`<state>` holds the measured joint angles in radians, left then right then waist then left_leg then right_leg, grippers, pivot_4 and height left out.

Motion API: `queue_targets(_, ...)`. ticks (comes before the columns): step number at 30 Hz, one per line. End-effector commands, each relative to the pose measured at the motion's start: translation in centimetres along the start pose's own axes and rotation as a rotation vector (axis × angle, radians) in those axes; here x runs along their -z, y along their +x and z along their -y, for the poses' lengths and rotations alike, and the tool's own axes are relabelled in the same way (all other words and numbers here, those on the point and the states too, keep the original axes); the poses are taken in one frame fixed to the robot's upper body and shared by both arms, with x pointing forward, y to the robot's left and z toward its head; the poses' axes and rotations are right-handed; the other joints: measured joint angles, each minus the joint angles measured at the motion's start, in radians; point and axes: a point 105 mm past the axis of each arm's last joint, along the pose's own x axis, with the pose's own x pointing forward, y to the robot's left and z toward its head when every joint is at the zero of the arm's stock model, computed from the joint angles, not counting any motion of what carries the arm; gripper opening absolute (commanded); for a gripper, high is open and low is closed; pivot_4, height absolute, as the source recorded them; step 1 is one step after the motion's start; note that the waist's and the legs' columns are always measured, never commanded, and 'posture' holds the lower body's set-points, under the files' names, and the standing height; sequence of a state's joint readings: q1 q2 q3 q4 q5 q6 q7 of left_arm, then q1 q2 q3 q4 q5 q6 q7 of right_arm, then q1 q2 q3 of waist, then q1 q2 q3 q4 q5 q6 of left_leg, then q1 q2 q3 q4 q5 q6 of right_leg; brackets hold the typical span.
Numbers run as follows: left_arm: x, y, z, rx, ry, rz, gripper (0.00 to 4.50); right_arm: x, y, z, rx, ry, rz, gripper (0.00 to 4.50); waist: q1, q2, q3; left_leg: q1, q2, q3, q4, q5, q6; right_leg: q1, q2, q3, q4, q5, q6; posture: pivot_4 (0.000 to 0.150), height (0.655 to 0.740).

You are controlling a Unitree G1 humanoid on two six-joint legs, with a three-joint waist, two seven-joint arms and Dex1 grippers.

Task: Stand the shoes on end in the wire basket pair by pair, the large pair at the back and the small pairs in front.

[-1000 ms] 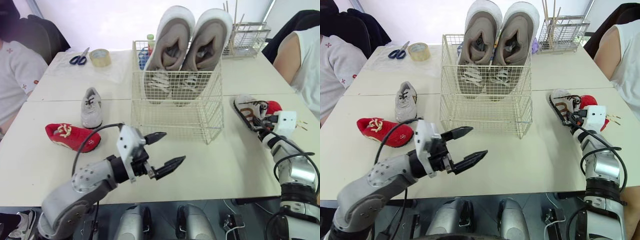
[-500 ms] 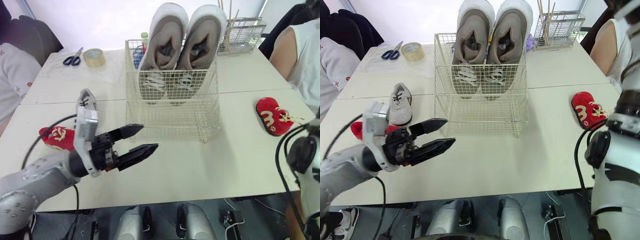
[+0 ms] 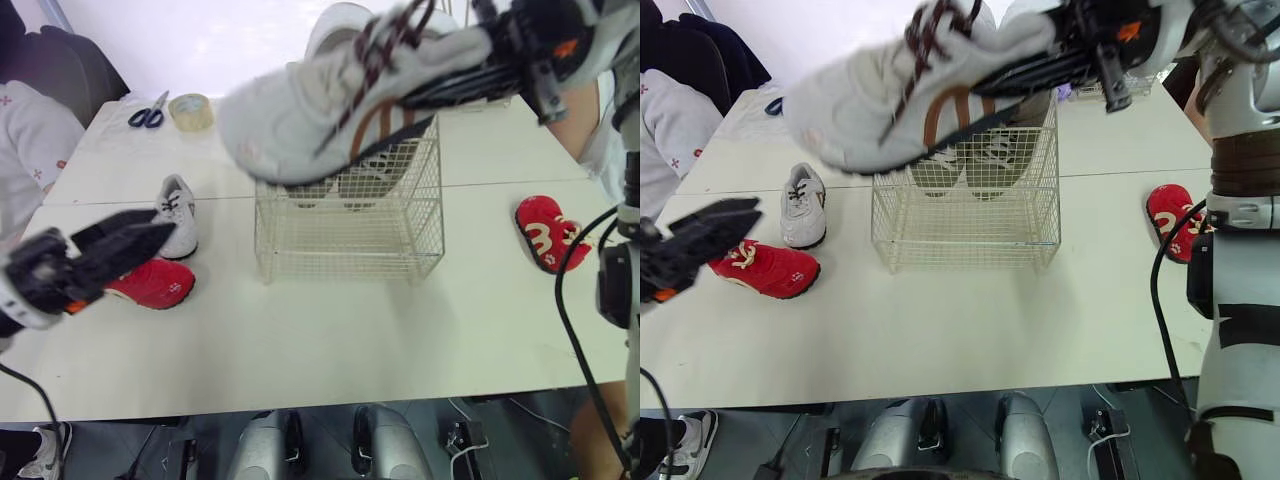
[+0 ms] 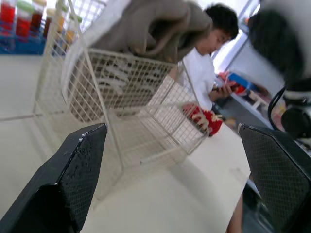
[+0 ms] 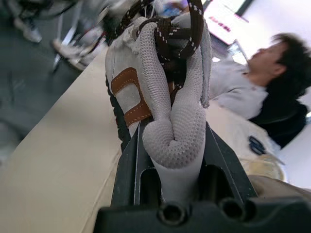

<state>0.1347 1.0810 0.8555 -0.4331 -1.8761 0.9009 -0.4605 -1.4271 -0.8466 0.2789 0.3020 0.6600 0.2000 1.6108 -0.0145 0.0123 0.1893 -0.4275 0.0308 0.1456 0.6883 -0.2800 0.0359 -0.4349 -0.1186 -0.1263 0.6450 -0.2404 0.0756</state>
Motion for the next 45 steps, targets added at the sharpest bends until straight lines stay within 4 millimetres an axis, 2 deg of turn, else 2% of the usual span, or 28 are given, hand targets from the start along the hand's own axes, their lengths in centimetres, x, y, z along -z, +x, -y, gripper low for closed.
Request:
queue_targets(1, -1.2, 1.0, 2.8, 0.181, 0.012, -0.015, 4.5, -2.1, 0.5, 0.1, -0.053, -0.156, -0.002, 0.25, -0.002, -0.001, 0.0, 0.0, 0.0, 0.0, 0.0, 0.0, 0.0, 0.0, 0.0, 0.001, 0.0, 0.0, 0.0, 0.15, 0.74)
queue_targets(6, 0.4, 2.6, 3.0, 0.333, -0.091, -0.067, 4.5, -1.5, 1.1, -0.3, -0.11, -0.208, -0.049, 0.25, -0.004, -0.001, 0.0, 0.001, 0.0, 0.004, -0.004, 0.002, 0.001, -0.002, 0.0, 0.002, 0.001, 0.001, 0.001, 0.15, 0.74)
queue_targets(9, 1.1, 3.5, 2.8, 0.379, -0.148, -0.086, 4.5, -2.0, 1.2, -0.7, -0.132, -0.217, -0.024, 0.25, -0.004, -0.001, 0.001, 0.0, 0.0, 0.006, -0.005, 0.003, 0.002, -0.004, 0.0, 0.004, 0.001, 0.001, 0.001, 0.15, 0.74)
queue_targets(16, 3.2, 5.7, 4.2, 0.531, -0.226, -0.176, 4.5, -2.0, 1.0, -1.5, -0.146, -0.201, -0.004, 0.25, -0.002, -0.003, 0.002, 0.0, 0.0, 0.006, -0.004, 0.003, 0.002, -0.004, 0.0, 0.004, 0.001, 0.001, 0.002, 0.15, 0.74)
queue_targets(22, 3.1, 7.5, 4.1, 0.546, -0.242, -0.129, 4.5, -2.1, 0.9, -2.1, -0.159, -0.177, -0.005, 0.25, -0.001, -0.004, 0.002, 0.001, 0.0, 0.006, -0.004, 0.003, 0.002, -0.004, 0.0, 0.005, 0.001, 0.001, 0.002, 0.15, 0.74)
queue_targets(25, 2.8, 7.8, 4.1, 0.553, -0.243, -0.104, 3.8, -2.1, 1.0, -2.3, -0.165, -0.166, -0.006, 0.25, -0.001, -0.005, 0.003, 0.001, 0.0, 0.006, -0.004, 0.003, 0.002, -0.003, 0.0, 0.005, 0.001, 0.001, 0.002, 0.15, 0.74)
queue_targets(30, 2.6, 8.2, 4.2, 0.557, -0.245, -0.069, 1.37, -2.1, 1.0, -2.3, -0.167, -0.151, -0.013, 0.25, -0.001, -0.005, 0.003, 0.001, 0.0, 0.006, -0.004, 0.003, 0.002, -0.003, 0.0, 0.005, 0.001, 0.001, 0.002, 0.15, 0.74)
queue_targets(31, 2.5, 8.3, 4.2, 0.55, -0.245, -0.058, 1.06, -2.1, 1.0, -2.3, -0.164, -0.148, -0.015, 0.25, -0.001, -0.005, 0.003, 0.001, 0.0, 0.006, -0.004, 0.003, 0.002, -0.003, 0.0, 0.005, 0.001, 0.001, 0.002, 0.15, 0.74)
queue_targets(33, 2.3, 8.4, 4.1, 0.547, -0.244, -0.032, 1.06, -2.0, 0.9, -1.9, -0.15, -0.138, -0.021, 0.25, -0.001, -0.006, 0.003, 0.001, 0.0, 0.006, -0.003, 0.003, 0.002, -0.003, 0.0, 0.005, 0.001, 0.001, 0.002, 0.15, 0.74)
queue_targets(35, 2.0, 8.4, 4.1, 0.539, -0.242, 0.007, 1.04, -1.5, 0.4, -1.2, -0.108, -0.122, -0.046, 1.23, 0.0, -0.006, 0.003, 0.001, 0.0, 0.006, -0.003, 0.003, 0.002, -0.003, 0.0, 0.005, 0.001, 0.001, 0.002, 0.15, 0.74)
queue_targets(39, 2.0, 8.0, 4.4, 0.511, -0.241, 0.098, 1.04, -0.3, -2.1, 1.4, 0.104, 0.003, -0.065, 3.04, 0.0, -0.007, 0.003, 0.002, 0.0, 0.006, -0.003, 0.003, 0.002, -0.001, 0.0, 0.005, 0.001, 0.001, 0.002, 0.15, 0.74)
queue_targets(42, 1.6, 7.5, 4.7, 0.462, -0.24, 0.223, 1.04, 0.3, -5.3, 2.2, 0.36, 0.256, 0.139, 3.04, 0.004, -0.008, 0.003, 0.001, 0.0, 0.006, -0.003, 0.003, 0.002, -0.001, 0.0, 0.005, 0.001, 0.001, 0.001, 0.15, 0.74)
queue_targets(45, 1.4, 7.5, 5.3, 0.441, -0.245, 0.311, 1.04, 0.4, -6.2, 1.3, 0.449, 0.444, 0.348, 3.04, 0.007, -0.012, 0.002, 0.002, 0.0, 0.0, -0.002, 0.003, 0.002, 0.004, -0.001, 0.002, -0.004, 0.002, 0.001, 0.15, 0.74)
